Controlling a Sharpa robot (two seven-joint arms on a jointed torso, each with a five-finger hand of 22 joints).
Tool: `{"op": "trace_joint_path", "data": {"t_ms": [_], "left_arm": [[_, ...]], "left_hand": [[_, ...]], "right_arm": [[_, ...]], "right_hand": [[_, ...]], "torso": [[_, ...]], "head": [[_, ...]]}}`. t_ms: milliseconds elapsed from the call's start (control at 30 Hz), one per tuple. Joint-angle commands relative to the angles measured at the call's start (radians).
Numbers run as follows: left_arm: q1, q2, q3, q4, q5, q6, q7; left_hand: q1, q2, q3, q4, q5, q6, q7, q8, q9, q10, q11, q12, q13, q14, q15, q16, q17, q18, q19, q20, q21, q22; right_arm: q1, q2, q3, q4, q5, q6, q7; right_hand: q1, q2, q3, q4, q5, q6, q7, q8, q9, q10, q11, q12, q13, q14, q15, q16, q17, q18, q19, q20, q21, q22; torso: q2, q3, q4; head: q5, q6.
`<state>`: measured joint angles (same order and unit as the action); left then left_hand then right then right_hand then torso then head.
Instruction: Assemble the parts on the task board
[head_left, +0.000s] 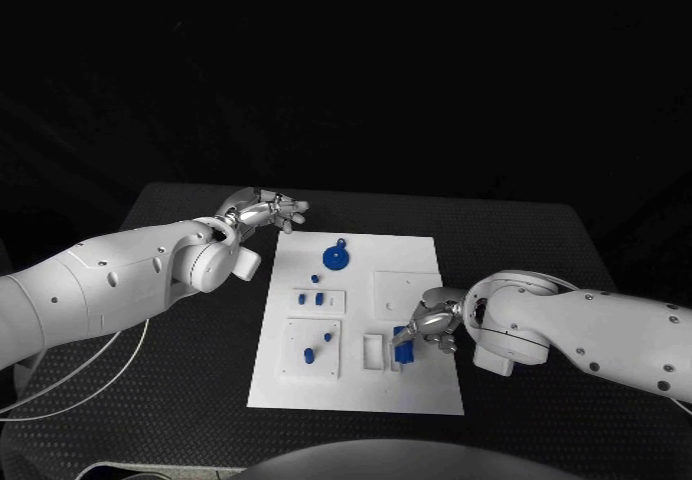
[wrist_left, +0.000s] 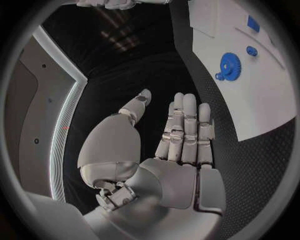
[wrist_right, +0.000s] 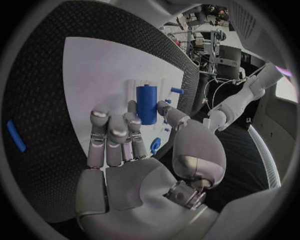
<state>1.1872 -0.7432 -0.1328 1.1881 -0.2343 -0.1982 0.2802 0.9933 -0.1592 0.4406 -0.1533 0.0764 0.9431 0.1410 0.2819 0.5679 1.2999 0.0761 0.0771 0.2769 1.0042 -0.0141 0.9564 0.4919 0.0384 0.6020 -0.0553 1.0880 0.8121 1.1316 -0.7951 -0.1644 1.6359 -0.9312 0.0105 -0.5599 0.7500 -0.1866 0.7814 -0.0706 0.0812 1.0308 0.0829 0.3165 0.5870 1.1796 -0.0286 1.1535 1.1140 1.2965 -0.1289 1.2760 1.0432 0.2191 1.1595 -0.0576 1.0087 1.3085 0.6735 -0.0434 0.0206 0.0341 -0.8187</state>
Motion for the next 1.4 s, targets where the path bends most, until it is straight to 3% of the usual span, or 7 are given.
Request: {"op": "trace_joint_path", "data": {"t_ms": [33, 500, 800, 1100, 1400], "left_arm": [[0.002, 0.002, 0.001, 0.005, 0.005, 0.015, 0.009], [0.003, 0.003, 0.001, 0.009, 0.005, 0.015, 0.009], [0.005, 0.006, 0.001, 0.01, 0.005, 0.015, 0.009], [0.005, 0.003, 0.001, 0.011, 0.005, 0.015, 0.008], [0.005, 0.005, 0.001, 0.011, 0.005, 0.015, 0.007]], "left_hand": [[-0.001, 0.002, -0.002, 0.003, 0.003, -0.009, 0.0, -0.005, -0.002, -0.008, 0.001, -0.005, -0.002, -0.006, 0.002, -0.007, 0.001, -0.013, -0.006, -0.054, -0.006, -0.002], [-0.002, 0.002, -0.002, 0.003, 0.004, -0.008, 0.0, -0.005, -0.002, -0.008, 0.001, -0.005, -0.002, -0.006, 0.002, -0.007, 0.001, -0.013, -0.006, -0.054, -0.006, -0.001], [-0.003, 0.002, -0.003, 0.003, 0.005, -0.008, 0.0, -0.005, -0.002, -0.007, 0.001, -0.004, -0.002, -0.005, 0.002, -0.007, 0.001, -0.013, -0.007, -0.054, -0.006, -0.001], [-0.004, 0.002, -0.004, 0.004, 0.006, -0.008, 0.0, -0.005, -0.002, -0.007, 0.001, -0.004, -0.002, -0.005, 0.002, -0.007, 0.002, -0.013, -0.007, -0.054, -0.006, -0.001], [-0.004, 0.003, -0.004, 0.004, 0.006, -0.008, 0.0, -0.004, -0.002, -0.007, 0.001, -0.004, -0.002, -0.005, 0.003, -0.008, 0.002, -0.013, -0.007, -0.054, -0.006, -0.001]], "right_arm": [[0.001, 0.007, 0.0, -0.003, 0.051, -0.013, -0.001], [-0.003, 0.083, 0.0, -0.049, 0.031, -0.011, -0.003], [-0.01, 0.102, 0.0, -0.066, 0.007, -0.007, -0.002], [-0.018, 0.108, -0.001, -0.08, -0.005, 0.01, -0.004], [-0.024, 0.115, -0.001, -0.086, -0.005, 0.013, -0.003]], "right_hand": [[-0.009, -0.003, 0.0, 0.002, -0.002, 0.008, -0.001, -0.002, -0.001, 0.003, 0.0, -0.001, 0.0, 0.007, -0.003, -0.003, 0.002, 0.043, 0.005, 0.004, 0.003, 0.015], [-0.011, -0.005, 0.0, 0.0, 0.001, 0.007, -0.001, -0.002, -0.001, 0.002, 0.0, -0.003, 0.0, 0.007, -0.003, -0.004, 0.002, 0.043, 0.004, 0.003, 0.004, 0.015], [-0.013, -0.006, -0.001, 0.0, 0.002, 0.007, -0.001, -0.003, 0.0, 0.001, 0.0, -0.004, -0.001, 0.007, -0.003, -0.004, 0.003, 0.043, 0.004, 0.004, 0.004, 0.015], [-0.014, -0.005, -0.001, 0.0, 0.002, 0.007, -0.001, -0.003, 0.0, 0.0, 0.0, -0.005, -0.001, 0.007, -0.003, -0.005, 0.003, 0.043, 0.004, 0.004, 0.004, 0.015], [-0.016, -0.004, -0.001, 0.0, 0.002, 0.007, -0.001, -0.003, 0.0, -0.002, 0.0, -0.008, -0.003, 0.006, -0.003, -0.005, 0.003, 0.043, 0.003, 0.004, 0.004, 0.015]], "torso": [[0.0, 0.0018, -0.0001], [0.0, 0.0012, 0.0008], [0.0, 0.0002, -0.0007], [-0.001, 0.0015, -0.0012], [0.0, 0.0021, -0.0013]], "head": [[0.003, -0.002], [0.006, -0.007], [0.011, -0.011], [0.015, -0.017], [0.019, -0.016]]}}
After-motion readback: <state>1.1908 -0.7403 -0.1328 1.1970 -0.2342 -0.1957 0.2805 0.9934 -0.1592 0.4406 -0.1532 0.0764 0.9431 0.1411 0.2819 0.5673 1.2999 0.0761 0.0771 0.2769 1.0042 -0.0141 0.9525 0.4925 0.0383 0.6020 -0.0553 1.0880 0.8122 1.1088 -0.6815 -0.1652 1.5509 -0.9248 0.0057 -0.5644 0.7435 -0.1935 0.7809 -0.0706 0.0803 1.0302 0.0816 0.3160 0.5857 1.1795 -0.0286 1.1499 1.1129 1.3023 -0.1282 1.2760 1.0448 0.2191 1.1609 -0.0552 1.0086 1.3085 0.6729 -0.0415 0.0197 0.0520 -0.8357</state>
